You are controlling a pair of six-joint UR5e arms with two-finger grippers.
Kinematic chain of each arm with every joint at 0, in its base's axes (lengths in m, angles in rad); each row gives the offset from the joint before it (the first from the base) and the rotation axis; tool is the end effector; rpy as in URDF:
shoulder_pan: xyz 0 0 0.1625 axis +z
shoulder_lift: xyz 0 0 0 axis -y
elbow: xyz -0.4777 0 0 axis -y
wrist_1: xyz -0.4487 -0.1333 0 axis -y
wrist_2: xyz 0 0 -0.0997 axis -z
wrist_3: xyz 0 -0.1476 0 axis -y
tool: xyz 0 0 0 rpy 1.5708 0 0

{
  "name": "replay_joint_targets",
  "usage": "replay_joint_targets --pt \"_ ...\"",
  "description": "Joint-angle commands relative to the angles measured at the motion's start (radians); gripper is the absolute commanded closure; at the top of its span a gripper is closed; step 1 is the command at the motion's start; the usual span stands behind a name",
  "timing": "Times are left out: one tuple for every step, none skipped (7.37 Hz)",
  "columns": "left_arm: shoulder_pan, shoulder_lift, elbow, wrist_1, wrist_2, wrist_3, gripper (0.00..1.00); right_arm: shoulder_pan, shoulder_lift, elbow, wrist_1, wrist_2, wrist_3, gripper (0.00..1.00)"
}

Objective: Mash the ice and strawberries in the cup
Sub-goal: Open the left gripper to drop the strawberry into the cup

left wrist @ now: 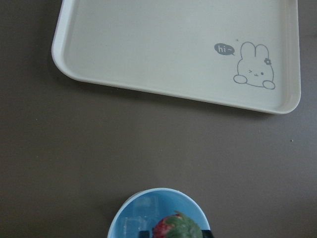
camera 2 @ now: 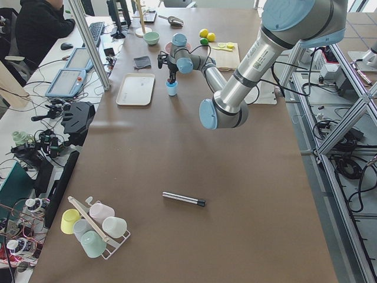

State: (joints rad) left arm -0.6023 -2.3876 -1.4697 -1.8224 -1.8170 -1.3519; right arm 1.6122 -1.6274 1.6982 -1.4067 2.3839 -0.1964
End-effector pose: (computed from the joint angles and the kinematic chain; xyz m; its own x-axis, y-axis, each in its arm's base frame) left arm 0.6546 -0.5681 0.1942 0.5399 -0.1156 -0.8338 0.2734 0.9609 0.0438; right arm 0.0485 -0.5396 0.6831 0.6882 -0.3274 0.6475 0.0959 0.9256 0.3661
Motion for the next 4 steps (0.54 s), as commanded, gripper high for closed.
replay_joint_targets --pt "-0.010 0.077 -0.076 0.000 -0.008 0.007 0.03 0.000 0.001 0.000 0.000 0.000 0.000 0.01" --pt "-0.043 0.152 -0.136 -0.003 -0.030 0.010 0.03 -0.001 0.001 0.000 0.000 -0.002 0.000 0.01" --pt "-0.097 0.244 -0.191 -0.002 -0.123 0.072 0.03 0.000 -0.002 0.003 0.002 -0.002 -0.002 0.01" --pt "-0.146 0.349 -0.249 -0.003 -0.148 0.156 0.03 0.000 -0.009 0.017 0.000 -0.002 0.000 0.01"
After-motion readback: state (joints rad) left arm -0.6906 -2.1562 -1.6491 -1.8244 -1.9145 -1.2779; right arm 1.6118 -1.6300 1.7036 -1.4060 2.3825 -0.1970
